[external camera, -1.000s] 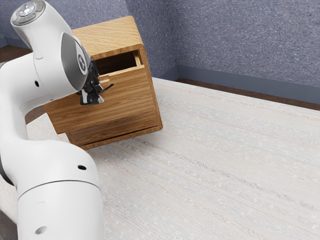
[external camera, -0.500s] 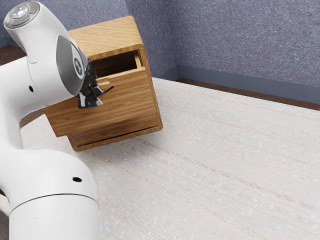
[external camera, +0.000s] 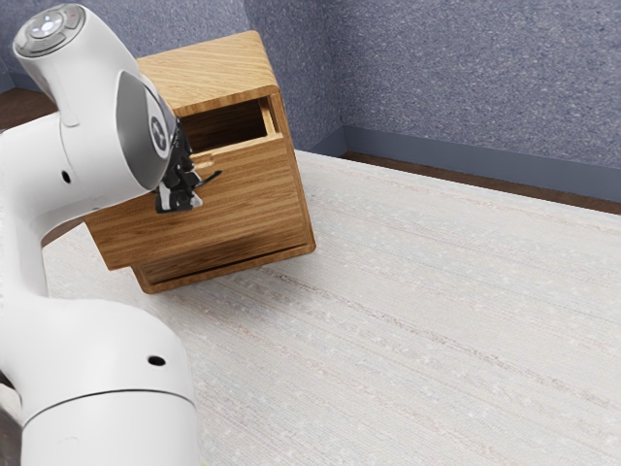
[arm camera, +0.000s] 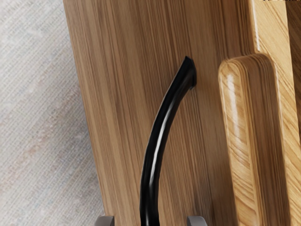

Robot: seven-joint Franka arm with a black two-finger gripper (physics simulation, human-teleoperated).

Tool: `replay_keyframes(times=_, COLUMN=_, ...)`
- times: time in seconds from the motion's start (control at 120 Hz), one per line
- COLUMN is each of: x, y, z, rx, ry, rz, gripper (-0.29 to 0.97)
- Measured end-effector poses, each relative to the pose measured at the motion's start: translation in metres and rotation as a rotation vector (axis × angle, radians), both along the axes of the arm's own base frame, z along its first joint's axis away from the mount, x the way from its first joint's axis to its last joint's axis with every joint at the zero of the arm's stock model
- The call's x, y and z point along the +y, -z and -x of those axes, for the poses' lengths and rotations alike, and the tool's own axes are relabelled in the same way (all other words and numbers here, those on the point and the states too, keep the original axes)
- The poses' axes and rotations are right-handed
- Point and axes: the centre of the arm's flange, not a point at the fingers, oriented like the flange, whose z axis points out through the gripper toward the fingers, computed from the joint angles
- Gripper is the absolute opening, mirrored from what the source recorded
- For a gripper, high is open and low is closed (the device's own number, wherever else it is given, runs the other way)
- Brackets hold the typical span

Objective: Pull the drawer handle with one arm to open the drawer

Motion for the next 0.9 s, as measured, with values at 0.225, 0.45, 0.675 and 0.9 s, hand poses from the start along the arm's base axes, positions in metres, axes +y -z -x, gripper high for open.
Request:
replay_keyframes(times=0.225, x=-0.001, y=0.001, z=0.008, rx=0.003, ry=-0.017, rz=-0.002, gripper=0.13)
replay_keyframes(times=0.45, x=-0.011, y=0.002, z=0.008, rx=0.003, ry=-0.012, rz=-0.006, gripper=0.13)
replay_keyframes(times=0.675, x=-0.013, y=0.003, z=0.011, rx=0.001, ry=-0.019, rz=-0.001, gripper=0.13)
replay_keyframes(times=0.9, x=-0.017, y=0.002, z=0.014, rx=-0.002, ry=-0.028, rz=-0.005, gripper=0.13)
